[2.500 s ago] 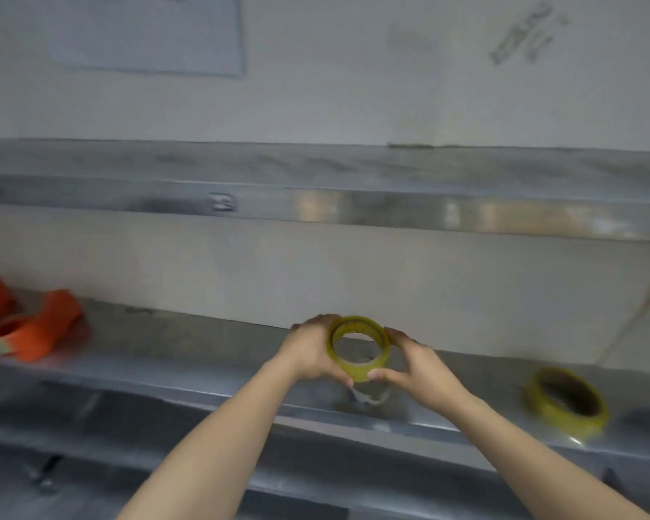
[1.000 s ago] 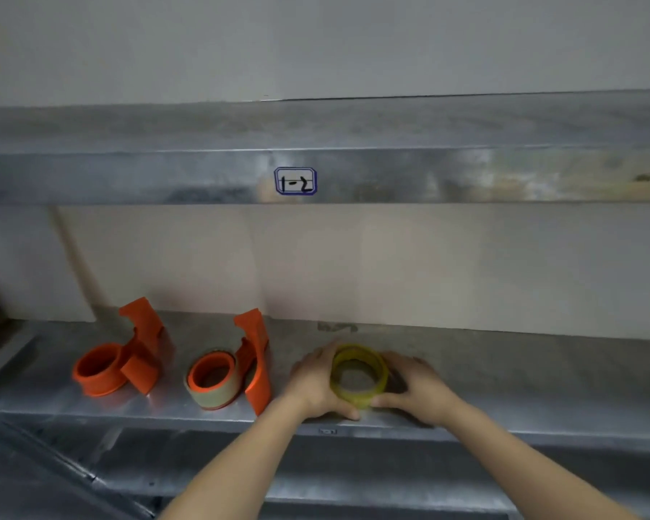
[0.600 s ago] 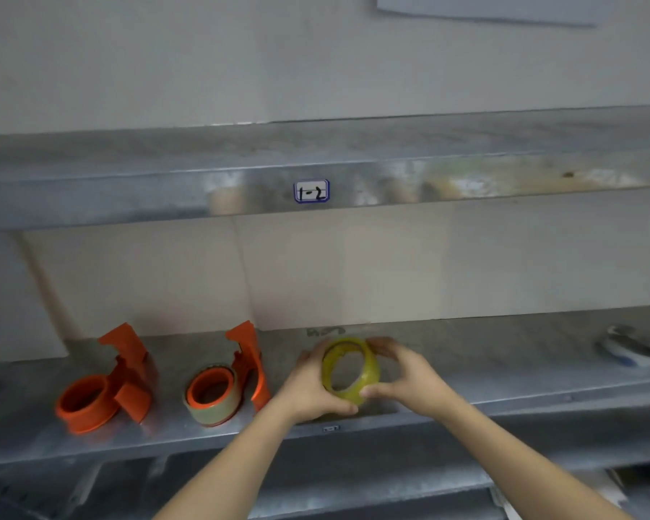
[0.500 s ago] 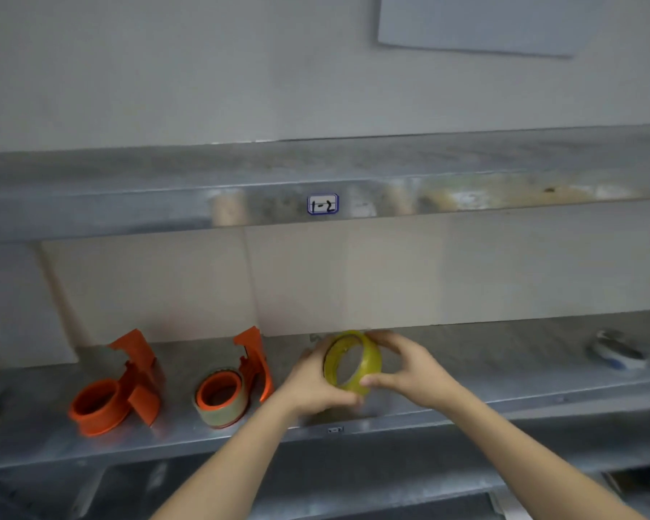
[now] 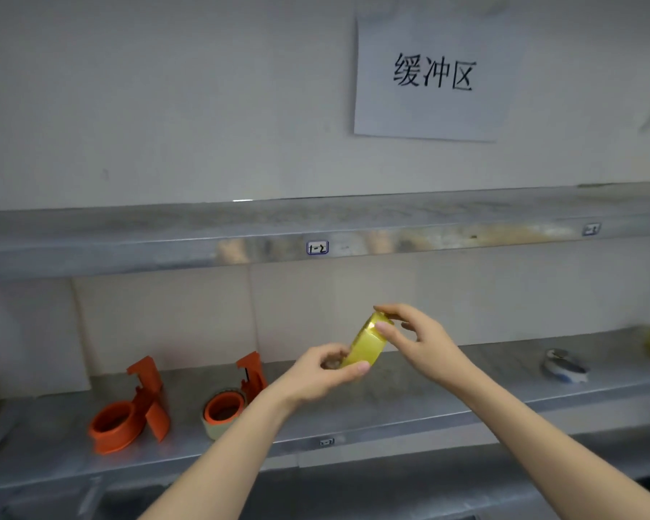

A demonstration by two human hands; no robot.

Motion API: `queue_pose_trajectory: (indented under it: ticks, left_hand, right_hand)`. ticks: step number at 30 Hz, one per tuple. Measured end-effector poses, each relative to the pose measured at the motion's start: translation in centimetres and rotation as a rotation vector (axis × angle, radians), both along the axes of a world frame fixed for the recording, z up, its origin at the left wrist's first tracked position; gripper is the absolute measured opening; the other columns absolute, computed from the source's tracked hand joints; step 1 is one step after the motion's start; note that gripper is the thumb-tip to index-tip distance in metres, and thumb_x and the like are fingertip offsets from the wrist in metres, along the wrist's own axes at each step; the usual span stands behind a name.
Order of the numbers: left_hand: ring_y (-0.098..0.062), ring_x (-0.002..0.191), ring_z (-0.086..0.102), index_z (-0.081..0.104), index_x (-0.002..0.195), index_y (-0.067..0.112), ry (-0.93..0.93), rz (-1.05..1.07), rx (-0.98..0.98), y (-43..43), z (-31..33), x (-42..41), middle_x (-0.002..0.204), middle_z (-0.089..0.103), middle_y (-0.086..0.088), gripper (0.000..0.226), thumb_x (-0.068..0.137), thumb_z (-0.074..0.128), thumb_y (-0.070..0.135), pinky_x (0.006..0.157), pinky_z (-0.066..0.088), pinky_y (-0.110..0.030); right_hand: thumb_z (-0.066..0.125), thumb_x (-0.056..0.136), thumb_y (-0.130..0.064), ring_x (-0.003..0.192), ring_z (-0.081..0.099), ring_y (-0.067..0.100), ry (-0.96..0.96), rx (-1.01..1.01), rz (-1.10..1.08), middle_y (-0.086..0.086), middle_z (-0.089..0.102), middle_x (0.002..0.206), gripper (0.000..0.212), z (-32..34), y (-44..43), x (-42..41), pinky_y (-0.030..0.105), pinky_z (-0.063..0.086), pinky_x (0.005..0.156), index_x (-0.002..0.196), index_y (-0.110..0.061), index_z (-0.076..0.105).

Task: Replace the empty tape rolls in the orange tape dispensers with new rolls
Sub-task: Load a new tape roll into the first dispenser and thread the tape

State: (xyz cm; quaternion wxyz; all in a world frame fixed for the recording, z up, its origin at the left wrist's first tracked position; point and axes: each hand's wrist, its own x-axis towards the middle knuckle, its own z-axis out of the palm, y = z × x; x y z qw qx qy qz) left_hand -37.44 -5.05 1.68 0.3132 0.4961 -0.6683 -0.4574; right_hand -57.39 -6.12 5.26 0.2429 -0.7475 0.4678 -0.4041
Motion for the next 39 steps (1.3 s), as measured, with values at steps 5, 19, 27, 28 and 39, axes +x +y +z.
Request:
queue_pose_trajectory:
  ticks: [5,19,27,28,39]
  left_hand:
    - [-0.004,0.067,0.055,0.072,0.073,0.025,0.139,0.099,-0.033,1.9,0.3,-2.3,0.068,0.061,0.007,0.038,0.064,0.070,0.062,0.071,0.041,-0.016]
    - [-0.011,0.071,0.062,0.073,0.098,0.002,0.246,0.194,-0.015,3.8,2.4,-5.3,0.082,0.066,-0.004,0.038,0.088,0.065,0.038,0.058,0.042,-0.009]
    - [-0.009,0.080,0.060,0.072,0.104,0.012,0.084,0.085,0.071,4.9,2.5,-5.1,0.086,0.065,0.003,0.035,0.088,0.065,0.042,0.064,0.040,-0.009]
    - [-0.009,0.080,0.056,0.073,0.101,0.014,0.034,0.086,0.060,4.9,2.5,-5.1,0.086,0.064,0.004,0.037,0.087,0.063,0.047,0.069,0.039,-0.014]
    - [-0.006,0.052,0.040,0.055,0.055,0.023,-0.184,0.180,0.013,4.4,2.7,-5.6,0.055,0.043,0.007,0.043,0.085,0.063,0.052,0.048,0.028,-0.018]
  right_hand:
    - [0.069,0.082,-0.033,0.103,0.050,-0.018,0.004,-0.156,-0.041,-0.020,0.061,0.109,0.035,0.6,2.3,-0.4,0.001,0.035,0.089,0.115,-0.025,0.063]
    - [0.075,0.077,-0.010,0.097,0.056,-0.013,0.000,-0.332,-0.058,-0.008,0.067,0.093,0.007,2.8,3.8,-0.9,-0.003,0.034,0.082,0.080,-0.009,0.069]
    - [0.064,0.087,-0.019,0.093,0.064,0.012,0.162,-0.226,-0.081,-0.007,0.072,0.094,0.004,2.9,3.8,-1.1,0.027,0.044,0.081,0.083,-0.018,0.064]
    - [0.062,0.088,-0.020,0.091,0.064,0.015,0.196,-0.218,-0.100,-0.008,0.071,0.092,0.005,2.9,4.0,-1.1,0.028,0.043,0.080,0.085,-0.017,0.064]
    - [0.051,0.090,-0.023,0.057,0.054,0.018,0.392,-0.359,-0.179,-0.011,0.066,0.065,0.014,2.3,4.3,-1.0,0.027,0.044,0.055,0.080,-0.015,0.058]
